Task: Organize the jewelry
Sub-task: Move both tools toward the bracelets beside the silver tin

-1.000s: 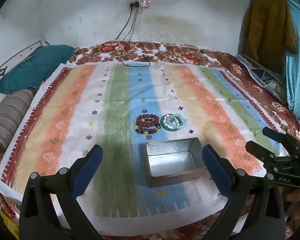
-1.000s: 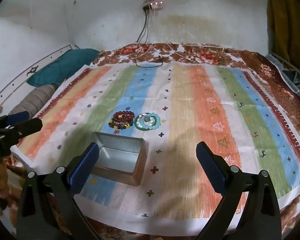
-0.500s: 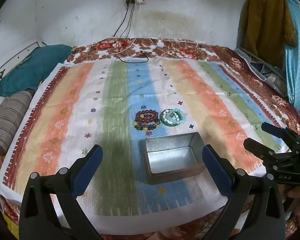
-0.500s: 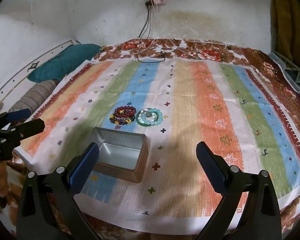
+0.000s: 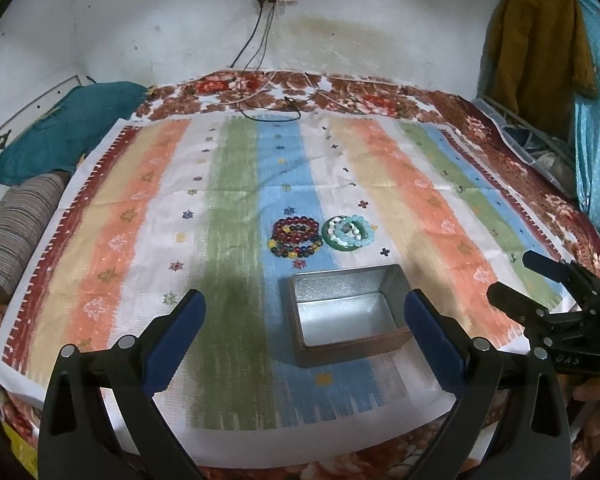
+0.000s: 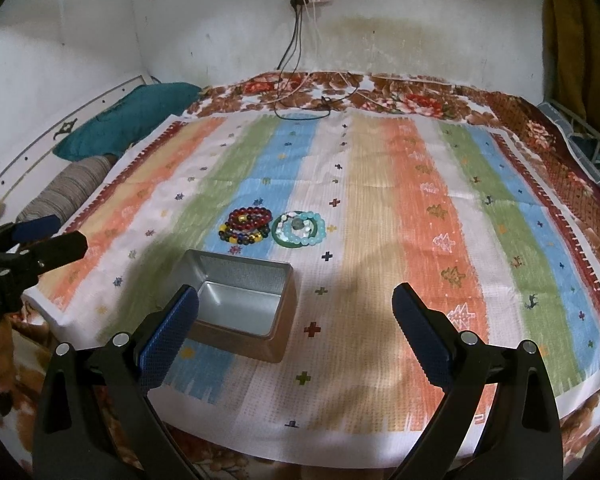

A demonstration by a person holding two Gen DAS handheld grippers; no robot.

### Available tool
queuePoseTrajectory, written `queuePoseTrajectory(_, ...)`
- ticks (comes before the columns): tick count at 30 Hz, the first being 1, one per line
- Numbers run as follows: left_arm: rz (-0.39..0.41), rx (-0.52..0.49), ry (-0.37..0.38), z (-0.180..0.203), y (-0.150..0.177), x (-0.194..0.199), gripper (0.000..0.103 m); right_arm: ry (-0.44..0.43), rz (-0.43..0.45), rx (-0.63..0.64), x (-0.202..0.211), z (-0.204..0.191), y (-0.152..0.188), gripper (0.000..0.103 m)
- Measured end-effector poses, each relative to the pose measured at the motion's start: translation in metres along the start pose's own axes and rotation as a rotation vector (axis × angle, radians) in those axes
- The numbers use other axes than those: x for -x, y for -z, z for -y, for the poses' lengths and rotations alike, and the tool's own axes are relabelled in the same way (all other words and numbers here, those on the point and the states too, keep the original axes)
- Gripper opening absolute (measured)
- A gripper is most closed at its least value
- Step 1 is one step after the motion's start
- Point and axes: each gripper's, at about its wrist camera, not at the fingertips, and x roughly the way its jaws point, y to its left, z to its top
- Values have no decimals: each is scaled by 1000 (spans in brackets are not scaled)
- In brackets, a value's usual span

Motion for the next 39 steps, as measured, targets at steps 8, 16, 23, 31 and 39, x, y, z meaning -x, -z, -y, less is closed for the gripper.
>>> queuePoseTrajectory(8,6,8,-9,-2,1,0,97,-1,-13,17,-2,-5,0,98)
queuePoseTrajectory(16,1,2,-15,-5,-3,-2,97,-7,-20,13,-4,-5,-4,98)
queuePoseTrajectory(23,-12,-20,-42,-6,-14,-7,97,-11,-27,15,-10,-6,-9,98)
queuePoseTrajectory(31,-15,-80,-110,4,-27,-17,97,-15,-40,19,-21,-5,-21,98)
queuePoseTrajectory(39,-60,-56,-102,-4,-40,-31,97,-21,-80,-5,-40,3,-36,98)
